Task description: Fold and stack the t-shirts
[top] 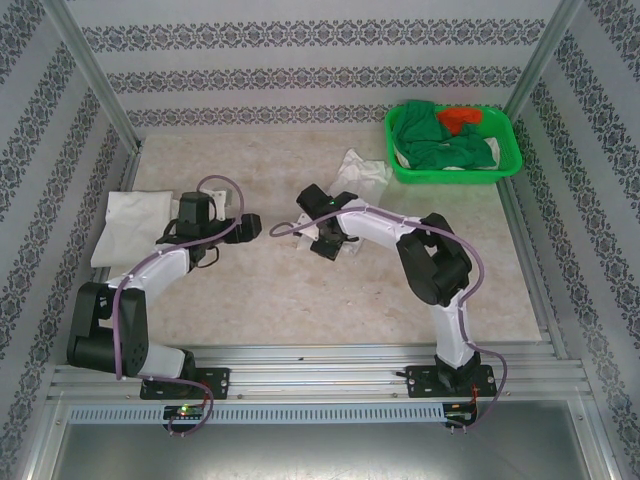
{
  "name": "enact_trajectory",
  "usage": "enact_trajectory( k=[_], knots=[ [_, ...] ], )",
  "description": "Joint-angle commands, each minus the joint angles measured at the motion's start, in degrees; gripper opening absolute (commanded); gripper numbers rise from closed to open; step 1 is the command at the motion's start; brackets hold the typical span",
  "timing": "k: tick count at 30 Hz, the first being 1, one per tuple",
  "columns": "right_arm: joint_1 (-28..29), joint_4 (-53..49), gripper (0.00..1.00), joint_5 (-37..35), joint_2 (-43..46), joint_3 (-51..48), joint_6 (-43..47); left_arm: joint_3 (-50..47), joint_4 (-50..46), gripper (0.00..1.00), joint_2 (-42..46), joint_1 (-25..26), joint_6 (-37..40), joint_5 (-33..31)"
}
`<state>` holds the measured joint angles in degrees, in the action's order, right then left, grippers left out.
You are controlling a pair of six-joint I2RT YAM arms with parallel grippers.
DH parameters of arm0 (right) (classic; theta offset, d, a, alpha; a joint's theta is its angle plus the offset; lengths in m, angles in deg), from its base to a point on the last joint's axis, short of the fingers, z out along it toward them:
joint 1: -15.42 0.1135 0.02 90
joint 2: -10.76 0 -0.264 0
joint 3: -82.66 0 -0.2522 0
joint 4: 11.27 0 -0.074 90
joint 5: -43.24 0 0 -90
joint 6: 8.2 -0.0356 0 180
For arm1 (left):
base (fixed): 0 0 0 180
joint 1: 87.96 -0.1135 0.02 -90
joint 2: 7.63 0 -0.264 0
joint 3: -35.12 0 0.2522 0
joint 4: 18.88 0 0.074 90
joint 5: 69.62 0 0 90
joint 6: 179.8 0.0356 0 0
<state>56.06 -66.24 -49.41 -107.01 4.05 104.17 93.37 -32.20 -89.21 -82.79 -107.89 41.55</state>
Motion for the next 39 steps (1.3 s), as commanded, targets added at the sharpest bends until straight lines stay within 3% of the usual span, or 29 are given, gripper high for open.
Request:
enact_trajectory(
  k=[1,8,17,22,26,29,32,39],
  knots=[
    [5.3,-1.5,0.00,9.8,5.9,-1.1,-4.8,5.0,-4.3,1.00,-4.2,-0.5,-11.3,-0.7],
    [9.2,-8.8,0.00,13.6,11.4,-2.7,-2.2,8.6,-4.5,1.00,-8.3,-0.3,-8.8,7.6],
    [9.1,-7.9,0.00,9.8,22.2,-16.4,-0.5,18.1,-9.7,0.97,-18.5,4.4,-7.8,15.8],
    [8.1,-6.3,0.00,10.7,23.2,-17.3,-2.4,22.5,-11.7,0.76,-24.6,7.0,-10.0,20.1],
    [7.3,-5.1,0.00,11.0,23.4,-17.1,-4.4,22.5,-8.3,0.51,-27.1,8.4,-13.0,24.0],
    [6.2,-4.5,0.00,11.4,23.6,-17.0,-5.1,22.6,-8.3,0.40,-28.7,9.3,-13.1,25.6],
    [5.2,-4.3,0.00,11.8,23.6,-16.2,-5.2,22.6,-9.2,0.36,-30.1,9.8,-12.7,25.7],
    [3.8,-4.1,0.00,13.6,22.9,-15.2,-6.5,25.4,-7.3,0.37,-34.3,11.2,-12.8,27.5]
  ],
)
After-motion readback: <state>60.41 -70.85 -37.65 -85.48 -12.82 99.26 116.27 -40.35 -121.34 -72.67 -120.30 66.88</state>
